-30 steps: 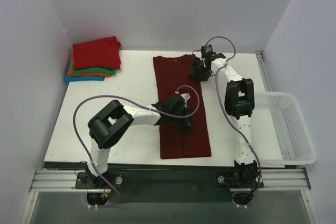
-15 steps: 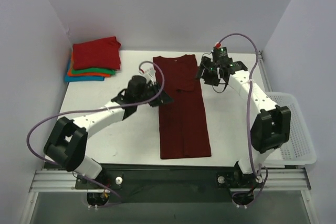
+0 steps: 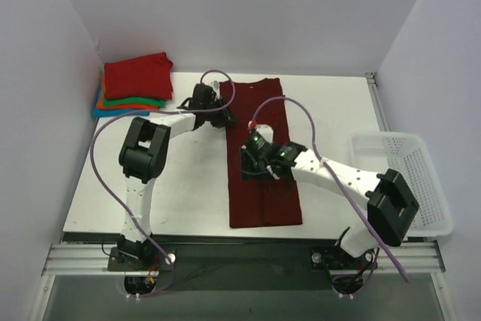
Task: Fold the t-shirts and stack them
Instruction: Rotate the tshirt 90 degrees
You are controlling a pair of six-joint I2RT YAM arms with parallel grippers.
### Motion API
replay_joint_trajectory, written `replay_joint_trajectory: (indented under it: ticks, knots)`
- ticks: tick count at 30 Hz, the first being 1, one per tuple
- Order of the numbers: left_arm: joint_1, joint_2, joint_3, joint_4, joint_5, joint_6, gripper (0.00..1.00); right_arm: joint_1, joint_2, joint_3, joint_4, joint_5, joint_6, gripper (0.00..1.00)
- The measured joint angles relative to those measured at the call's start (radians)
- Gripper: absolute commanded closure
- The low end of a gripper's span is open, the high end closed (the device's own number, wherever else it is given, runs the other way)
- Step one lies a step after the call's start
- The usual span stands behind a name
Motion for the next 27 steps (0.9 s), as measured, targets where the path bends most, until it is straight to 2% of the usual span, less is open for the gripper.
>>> replay_joint_trajectory:
  ticks: [6,14,18,27]
  knots:
    - [0.032,0.151,0.177,-0.105,0.031,0.011,0.69,0.151,0.115,0.009,0.023,0.035,0.037,0.45]
    - [0.055,0.217,0.299,-0.184,0.062,0.017,0.69,0.206,0.334,0.081,0.019,0.019,0.043,0.46]
    - [0.063,0.232,0.324,-0.197,0.075,0.024,0.69,0.227,0.369,0.129,0.019,0.018,0.042,0.46]
    - [0.094,0.254,0.364,-0.229,0.119,0.038,0.69,0.290,0.371,0.129,0.024,0.053,0.048,0.45]
